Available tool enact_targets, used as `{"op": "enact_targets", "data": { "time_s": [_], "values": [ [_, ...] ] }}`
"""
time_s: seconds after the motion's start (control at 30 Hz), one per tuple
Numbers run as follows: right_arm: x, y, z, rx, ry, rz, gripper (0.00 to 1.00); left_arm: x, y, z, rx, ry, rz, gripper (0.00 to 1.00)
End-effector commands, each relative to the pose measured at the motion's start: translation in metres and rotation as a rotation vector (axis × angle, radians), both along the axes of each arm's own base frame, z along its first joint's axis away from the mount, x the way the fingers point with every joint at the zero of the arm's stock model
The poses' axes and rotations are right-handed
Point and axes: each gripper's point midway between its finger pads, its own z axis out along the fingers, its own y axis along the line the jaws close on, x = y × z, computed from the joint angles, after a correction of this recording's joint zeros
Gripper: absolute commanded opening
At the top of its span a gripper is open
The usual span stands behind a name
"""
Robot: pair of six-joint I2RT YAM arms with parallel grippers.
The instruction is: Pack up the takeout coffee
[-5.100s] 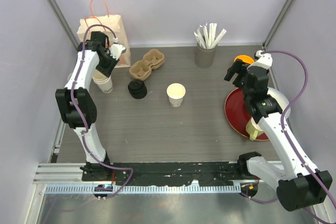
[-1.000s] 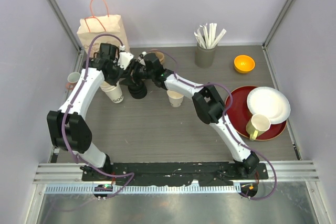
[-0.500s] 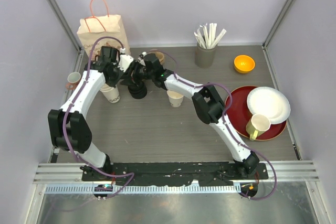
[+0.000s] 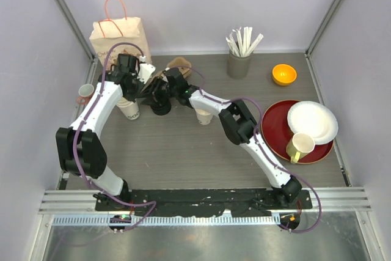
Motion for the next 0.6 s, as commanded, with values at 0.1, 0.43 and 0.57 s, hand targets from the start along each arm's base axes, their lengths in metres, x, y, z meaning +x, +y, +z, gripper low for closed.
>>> {"op": "enact_targets", "data": {
  "time_s": [0.1,0.43,0.57],
  "values": [
    [0.003,-0.005,0.054,0.034,-0.116,-0.030,0.46,0.009,-0.002,0.021,0.004,-0.078,-0.007,0.00],
    [0.004,-0.009,0.074,0.098,-0.152,-0.047,0.45,0.007,-0.001,0.024,0.004,-0.079,-0.005,0.00],
    [0.001,-0.005,0.082,0.117,-0.179,-0.035,0.45,0.005,0.000,0.021,0.008,-0.072,-0.005,0.00]
  ]
}}
